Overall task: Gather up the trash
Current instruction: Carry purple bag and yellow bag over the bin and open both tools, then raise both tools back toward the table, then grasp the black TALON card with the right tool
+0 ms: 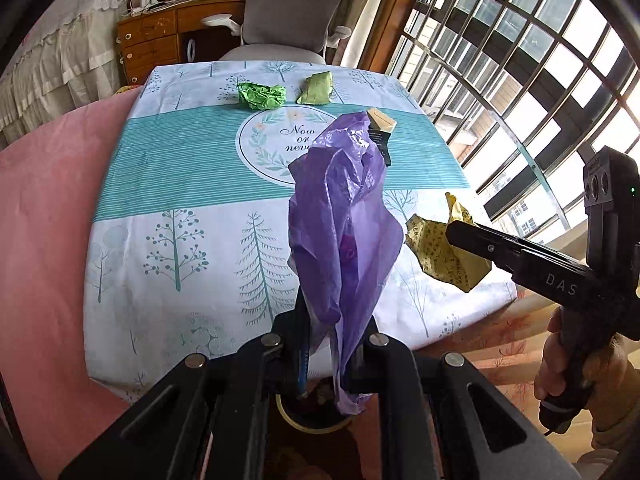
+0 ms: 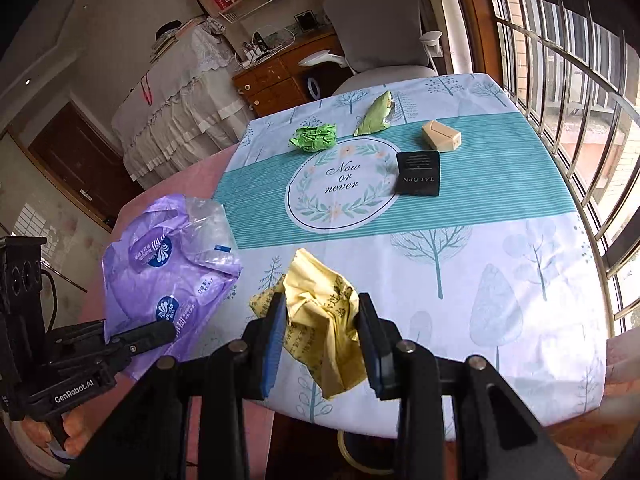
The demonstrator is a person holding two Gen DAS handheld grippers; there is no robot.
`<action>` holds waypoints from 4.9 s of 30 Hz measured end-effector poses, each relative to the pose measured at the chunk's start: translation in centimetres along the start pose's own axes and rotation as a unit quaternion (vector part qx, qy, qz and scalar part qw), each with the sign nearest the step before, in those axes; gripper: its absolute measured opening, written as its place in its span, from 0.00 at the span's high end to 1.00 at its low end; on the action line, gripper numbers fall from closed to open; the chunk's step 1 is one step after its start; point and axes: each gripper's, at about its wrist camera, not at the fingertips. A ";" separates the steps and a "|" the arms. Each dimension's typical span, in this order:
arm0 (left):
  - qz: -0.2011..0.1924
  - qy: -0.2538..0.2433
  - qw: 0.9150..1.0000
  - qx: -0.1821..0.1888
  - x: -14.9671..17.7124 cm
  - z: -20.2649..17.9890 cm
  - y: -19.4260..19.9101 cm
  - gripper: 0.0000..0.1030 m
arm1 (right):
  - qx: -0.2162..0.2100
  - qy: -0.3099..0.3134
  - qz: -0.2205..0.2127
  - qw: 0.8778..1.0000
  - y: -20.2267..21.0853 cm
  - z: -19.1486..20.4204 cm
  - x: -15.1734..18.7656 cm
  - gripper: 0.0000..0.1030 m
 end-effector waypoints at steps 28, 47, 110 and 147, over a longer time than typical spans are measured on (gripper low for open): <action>0.168 0.039 0.984 0.047 26.6 -1.9 -20.2 0.90 | 0.100 -0.129 0.199 0.966 -14.8 -10.9 28.9 0.66; 0.188 0.089 0.978 0.031 33.0 4.8 -37.4 0.17 | 0.043 -0.236 0.257 0.936 -34.0 -20.5 36.9 0.35; -0.093 0.018 0.995 -0.042 -6.7 -2.2 -0.5 0.15 | 0.085 0.096 -0.041 0.991 0.8 -2.2 -6.9 0.48; 0.069 0.037 0.996 -0.049 -23.1 -6.4 -24.3 0.18 | -0.025 0.176 0.147 0.973 -17.4 -16.2 -19.3 0.98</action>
Point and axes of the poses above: each gripper's, at about its wrist camera, not at the fingertips, and y roughly against the way its jaws point, z to its left, x to its underside, and after that the axes turned 3 degrees about -y, right-handed
